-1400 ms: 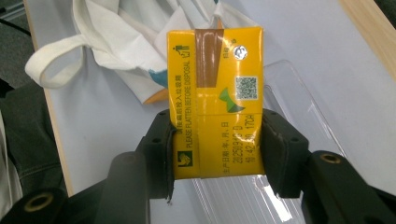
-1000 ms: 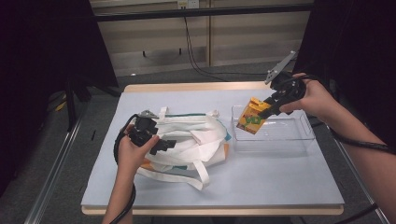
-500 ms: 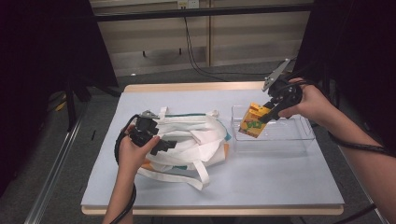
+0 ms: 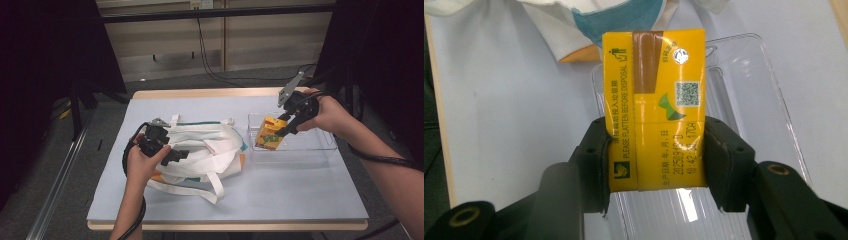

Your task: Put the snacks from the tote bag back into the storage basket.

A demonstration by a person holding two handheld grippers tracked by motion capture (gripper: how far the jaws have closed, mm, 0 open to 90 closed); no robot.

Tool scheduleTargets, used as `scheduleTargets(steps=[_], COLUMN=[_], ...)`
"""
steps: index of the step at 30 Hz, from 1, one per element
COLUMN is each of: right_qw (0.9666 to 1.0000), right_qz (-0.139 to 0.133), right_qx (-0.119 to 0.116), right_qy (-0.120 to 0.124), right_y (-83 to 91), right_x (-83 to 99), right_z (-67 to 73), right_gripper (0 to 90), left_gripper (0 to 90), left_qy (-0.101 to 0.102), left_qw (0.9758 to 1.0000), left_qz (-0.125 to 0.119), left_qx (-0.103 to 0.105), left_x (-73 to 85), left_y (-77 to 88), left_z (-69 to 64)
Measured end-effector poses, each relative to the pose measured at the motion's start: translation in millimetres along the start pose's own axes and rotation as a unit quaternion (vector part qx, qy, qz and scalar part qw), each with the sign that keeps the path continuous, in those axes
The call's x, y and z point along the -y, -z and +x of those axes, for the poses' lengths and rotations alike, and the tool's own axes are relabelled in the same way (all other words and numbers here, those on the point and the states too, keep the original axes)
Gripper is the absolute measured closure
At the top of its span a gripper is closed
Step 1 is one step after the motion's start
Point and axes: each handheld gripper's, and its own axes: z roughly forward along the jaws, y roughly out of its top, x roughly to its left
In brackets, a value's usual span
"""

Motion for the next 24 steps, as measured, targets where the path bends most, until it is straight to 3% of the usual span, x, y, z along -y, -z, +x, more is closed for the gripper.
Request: scheduleTargets(steps=[10, 24], right_qw=[0.9998, 0.9991], right_qz=[0.001, 0.022], right_qx=[0.000, -0.003], right_qy=[0.018, 0.036], right_y=[-9.6, -26.7], right_x=[-0.9, 2.1], right_z=[-1.1, 1.5], right_gripper=[50.5, 50.3], left_gripper=[6.1, 6.1], left_qy=[0.003, 0.004], left_qw=[1.0000, 1.0000], left_qz=[0.002, 0.001], left_qx=[0.001, 0.000], left_x=[0.7, 0.5], left_y=[-2.5, -2.1], left_z=[0.5, 0.2])
